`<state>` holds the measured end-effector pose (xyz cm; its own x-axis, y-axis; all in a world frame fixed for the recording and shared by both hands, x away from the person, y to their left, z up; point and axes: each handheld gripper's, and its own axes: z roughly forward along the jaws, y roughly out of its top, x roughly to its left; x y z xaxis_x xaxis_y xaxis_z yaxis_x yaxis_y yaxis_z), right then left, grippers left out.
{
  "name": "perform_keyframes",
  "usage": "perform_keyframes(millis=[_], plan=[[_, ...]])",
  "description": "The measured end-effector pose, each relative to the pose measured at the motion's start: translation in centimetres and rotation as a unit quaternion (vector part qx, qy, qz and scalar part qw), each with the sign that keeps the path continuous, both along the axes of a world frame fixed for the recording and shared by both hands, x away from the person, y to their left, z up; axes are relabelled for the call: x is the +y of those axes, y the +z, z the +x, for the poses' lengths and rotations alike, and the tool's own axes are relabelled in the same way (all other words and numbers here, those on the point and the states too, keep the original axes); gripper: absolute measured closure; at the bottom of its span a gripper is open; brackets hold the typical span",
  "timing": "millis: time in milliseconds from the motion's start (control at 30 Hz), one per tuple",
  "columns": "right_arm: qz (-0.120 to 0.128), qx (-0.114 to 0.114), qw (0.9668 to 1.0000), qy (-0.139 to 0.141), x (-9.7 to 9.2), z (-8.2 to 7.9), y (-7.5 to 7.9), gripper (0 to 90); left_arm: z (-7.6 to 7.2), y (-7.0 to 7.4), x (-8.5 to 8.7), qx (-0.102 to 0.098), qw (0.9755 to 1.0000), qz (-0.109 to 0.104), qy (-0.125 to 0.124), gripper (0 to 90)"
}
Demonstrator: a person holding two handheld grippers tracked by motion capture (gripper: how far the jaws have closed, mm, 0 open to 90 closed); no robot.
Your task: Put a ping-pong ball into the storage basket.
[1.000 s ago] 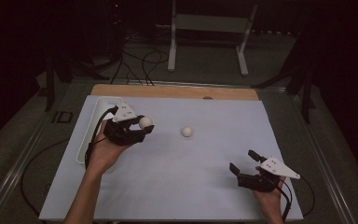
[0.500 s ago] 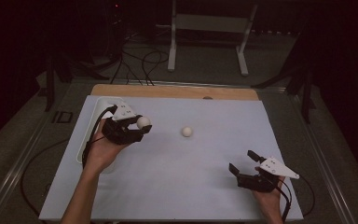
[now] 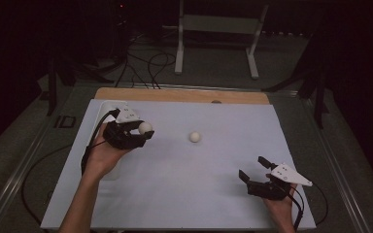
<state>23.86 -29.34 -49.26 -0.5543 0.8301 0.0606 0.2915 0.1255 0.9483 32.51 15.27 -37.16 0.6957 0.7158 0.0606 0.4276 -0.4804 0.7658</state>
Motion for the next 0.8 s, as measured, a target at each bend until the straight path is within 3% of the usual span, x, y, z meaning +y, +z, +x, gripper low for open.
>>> perform_keyframes(millis=[800], plan=[[-0.001,0.000,1.0000,0.002,0.02,-0.04,0.00,8.4,0.89,-0.35,0.66,0.031,0.9991,0.029,-0.001,51.1]])
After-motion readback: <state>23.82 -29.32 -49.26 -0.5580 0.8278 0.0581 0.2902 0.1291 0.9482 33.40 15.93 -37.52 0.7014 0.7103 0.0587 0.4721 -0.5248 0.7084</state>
